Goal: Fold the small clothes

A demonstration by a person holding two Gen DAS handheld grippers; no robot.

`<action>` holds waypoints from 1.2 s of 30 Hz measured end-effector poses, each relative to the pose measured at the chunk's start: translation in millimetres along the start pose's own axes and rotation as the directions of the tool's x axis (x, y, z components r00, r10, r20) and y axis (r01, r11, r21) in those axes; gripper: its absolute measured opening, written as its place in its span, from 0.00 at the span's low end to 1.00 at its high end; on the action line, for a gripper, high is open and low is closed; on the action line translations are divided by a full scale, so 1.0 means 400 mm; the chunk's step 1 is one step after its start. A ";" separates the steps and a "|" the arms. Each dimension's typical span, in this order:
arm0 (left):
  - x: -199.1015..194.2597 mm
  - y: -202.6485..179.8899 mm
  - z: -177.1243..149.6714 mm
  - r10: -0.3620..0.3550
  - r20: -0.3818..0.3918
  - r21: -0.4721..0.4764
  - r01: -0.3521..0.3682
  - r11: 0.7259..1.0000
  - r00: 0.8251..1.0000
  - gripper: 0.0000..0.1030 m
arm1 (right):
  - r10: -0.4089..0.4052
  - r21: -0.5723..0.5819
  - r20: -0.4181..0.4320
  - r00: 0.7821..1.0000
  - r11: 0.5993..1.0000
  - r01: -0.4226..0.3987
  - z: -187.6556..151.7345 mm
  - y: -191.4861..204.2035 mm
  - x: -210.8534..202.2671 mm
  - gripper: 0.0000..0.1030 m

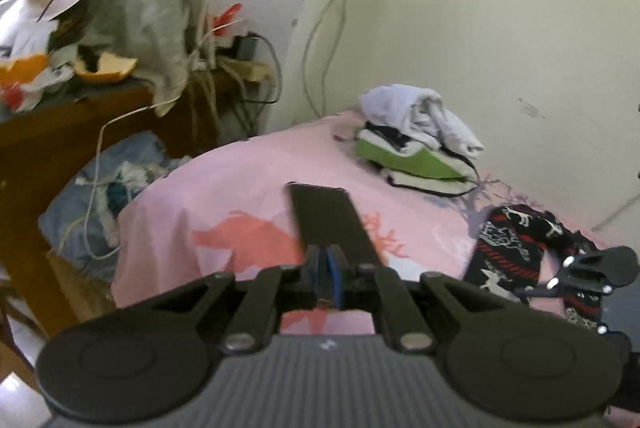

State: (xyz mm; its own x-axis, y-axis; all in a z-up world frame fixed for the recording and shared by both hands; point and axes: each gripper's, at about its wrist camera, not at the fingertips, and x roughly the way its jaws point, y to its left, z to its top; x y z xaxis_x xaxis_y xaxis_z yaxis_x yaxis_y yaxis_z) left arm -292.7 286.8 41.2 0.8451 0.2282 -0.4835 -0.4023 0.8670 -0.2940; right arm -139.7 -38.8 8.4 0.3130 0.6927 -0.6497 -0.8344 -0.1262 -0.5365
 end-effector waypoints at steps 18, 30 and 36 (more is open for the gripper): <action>0.238 -0.342 0.101 -0.342 -0.025 0.112 0.343 0.933 0.939 0.06 | -0.662 0.918 -0.028 0.749 0.279 0.281 -0.309 -0.802 -0.490 0.00; 0.663 -0.862 0.000 -0.419 -0.408 0.190 0.524 0.830 0.811 0.47 | -0.557 0.983 -0.171 0.813 -0.044 0.176 -0.781 -0.643 -0.479 0.00; 0.821 -0.912 0.013 -0.491 -0.483 -0.054 0.535 0.843 0.725 0.34 | -0.569 0.993 -0.113 0.815 -0.031 0.116 -0.814 -0.644 -0.504 0.00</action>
State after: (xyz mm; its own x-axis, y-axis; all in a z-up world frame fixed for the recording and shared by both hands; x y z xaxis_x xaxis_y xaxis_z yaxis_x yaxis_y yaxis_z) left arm 133.4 47.9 -6.0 0.6398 -0.4742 -0.6047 0.0940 0.8293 -0.5509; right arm 159.8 -377.1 102.2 0.7810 0.5557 -0.2851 -0.3881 0.7894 0.4756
